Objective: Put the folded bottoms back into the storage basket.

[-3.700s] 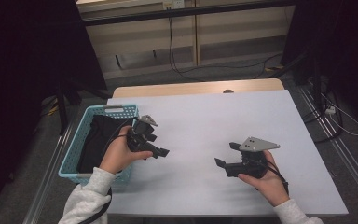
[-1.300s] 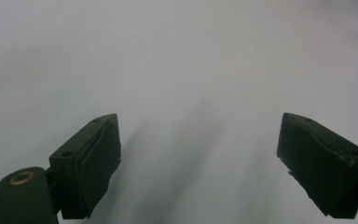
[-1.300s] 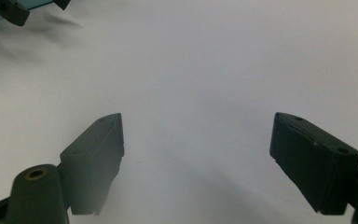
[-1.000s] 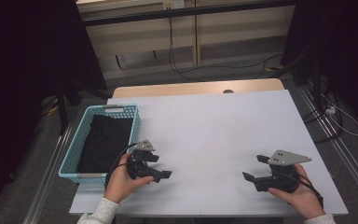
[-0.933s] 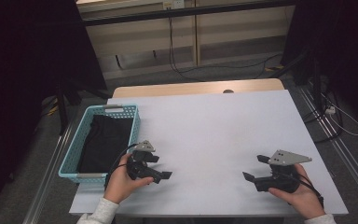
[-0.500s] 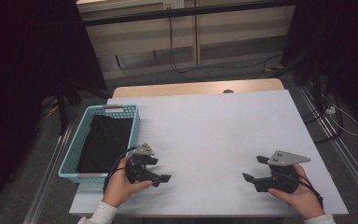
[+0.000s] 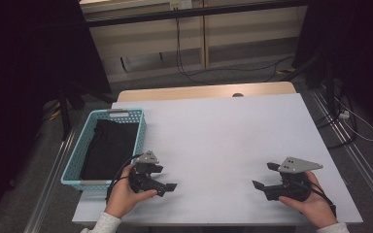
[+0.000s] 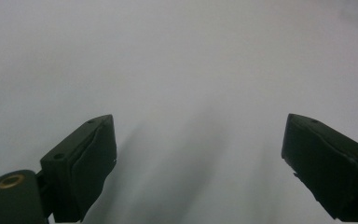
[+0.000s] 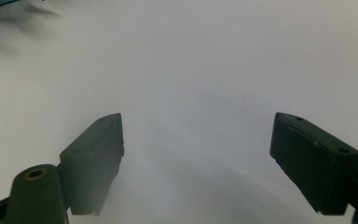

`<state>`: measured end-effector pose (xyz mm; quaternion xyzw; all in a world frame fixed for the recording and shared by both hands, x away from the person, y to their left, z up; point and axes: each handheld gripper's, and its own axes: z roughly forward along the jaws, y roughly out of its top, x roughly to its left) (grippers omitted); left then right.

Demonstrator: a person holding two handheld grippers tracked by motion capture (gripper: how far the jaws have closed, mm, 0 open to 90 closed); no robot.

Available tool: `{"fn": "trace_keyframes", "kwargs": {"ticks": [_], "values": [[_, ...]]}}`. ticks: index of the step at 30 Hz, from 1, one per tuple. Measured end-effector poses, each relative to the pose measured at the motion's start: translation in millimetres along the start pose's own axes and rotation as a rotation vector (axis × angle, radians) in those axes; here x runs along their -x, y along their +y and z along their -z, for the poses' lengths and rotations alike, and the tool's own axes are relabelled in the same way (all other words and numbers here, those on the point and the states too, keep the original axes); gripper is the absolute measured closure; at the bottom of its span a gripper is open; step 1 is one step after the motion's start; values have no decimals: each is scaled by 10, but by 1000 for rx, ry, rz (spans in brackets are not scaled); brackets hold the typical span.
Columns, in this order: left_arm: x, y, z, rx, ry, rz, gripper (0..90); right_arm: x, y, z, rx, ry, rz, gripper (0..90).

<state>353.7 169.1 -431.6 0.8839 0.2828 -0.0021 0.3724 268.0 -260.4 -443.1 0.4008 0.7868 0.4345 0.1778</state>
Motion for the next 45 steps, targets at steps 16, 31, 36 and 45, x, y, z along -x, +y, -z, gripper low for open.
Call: {"fn": "trace_keyframes", "kwargs": {"ticks": [16, 31, 36, 45], "values": [[11, -16, 36, 4, 0, -6, 93, 5, -2, 1, -3, 0, -1, 172], [21, -27, 48, 4, 0, -9, 92, 3, -3, -4, -5, -1, 0, 166], [25, -29, 43, 2, -2, -11, 91, 5, -4, -5, -5, -1, -3, 166], [29, -29, 48, -1, 0, -16, 91, 11, -13, -13, -10, -2, -2, 166]]}}
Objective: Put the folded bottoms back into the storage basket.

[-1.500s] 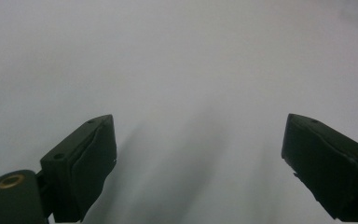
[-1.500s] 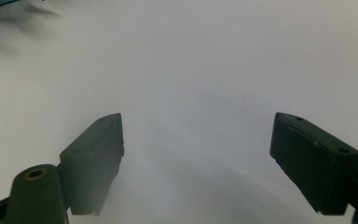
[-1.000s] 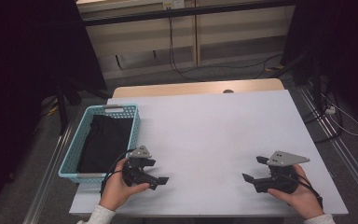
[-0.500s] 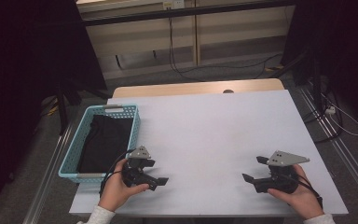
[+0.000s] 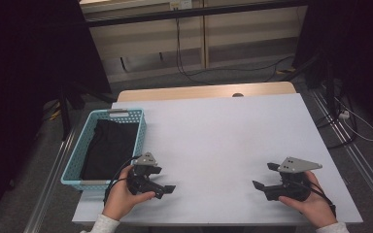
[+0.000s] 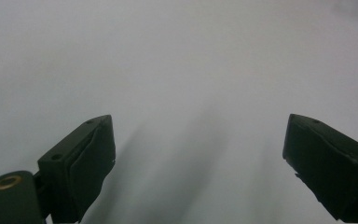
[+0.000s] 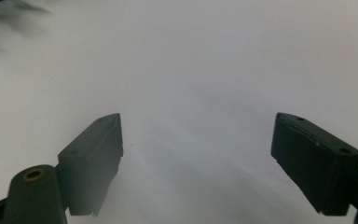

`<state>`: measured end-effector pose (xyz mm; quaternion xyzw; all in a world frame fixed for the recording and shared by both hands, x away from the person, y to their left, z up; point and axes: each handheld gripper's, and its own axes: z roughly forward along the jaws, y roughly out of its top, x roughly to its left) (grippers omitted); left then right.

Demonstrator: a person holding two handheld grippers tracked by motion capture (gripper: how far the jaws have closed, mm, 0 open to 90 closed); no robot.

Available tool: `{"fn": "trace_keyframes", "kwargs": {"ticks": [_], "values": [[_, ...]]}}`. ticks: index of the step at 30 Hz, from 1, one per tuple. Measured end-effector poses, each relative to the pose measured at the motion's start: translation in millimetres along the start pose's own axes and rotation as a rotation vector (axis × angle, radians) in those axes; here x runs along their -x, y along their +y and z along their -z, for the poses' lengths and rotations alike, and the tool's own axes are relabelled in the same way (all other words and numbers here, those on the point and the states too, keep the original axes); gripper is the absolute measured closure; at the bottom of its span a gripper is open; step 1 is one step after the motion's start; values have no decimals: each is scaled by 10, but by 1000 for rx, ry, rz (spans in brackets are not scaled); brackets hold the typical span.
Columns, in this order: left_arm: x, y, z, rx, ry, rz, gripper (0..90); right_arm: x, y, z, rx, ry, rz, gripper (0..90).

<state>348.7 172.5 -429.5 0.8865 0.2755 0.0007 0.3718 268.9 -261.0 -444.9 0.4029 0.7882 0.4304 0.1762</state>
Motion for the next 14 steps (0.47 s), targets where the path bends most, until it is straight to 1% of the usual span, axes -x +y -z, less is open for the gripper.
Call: {"fn": "trace_keyframes", "kwargs": {"ticks": [14], "values": [[4, 1, -3, -1, 5, 1, 91, -2, 2, 2, 0, -5, 3, 165]]}}
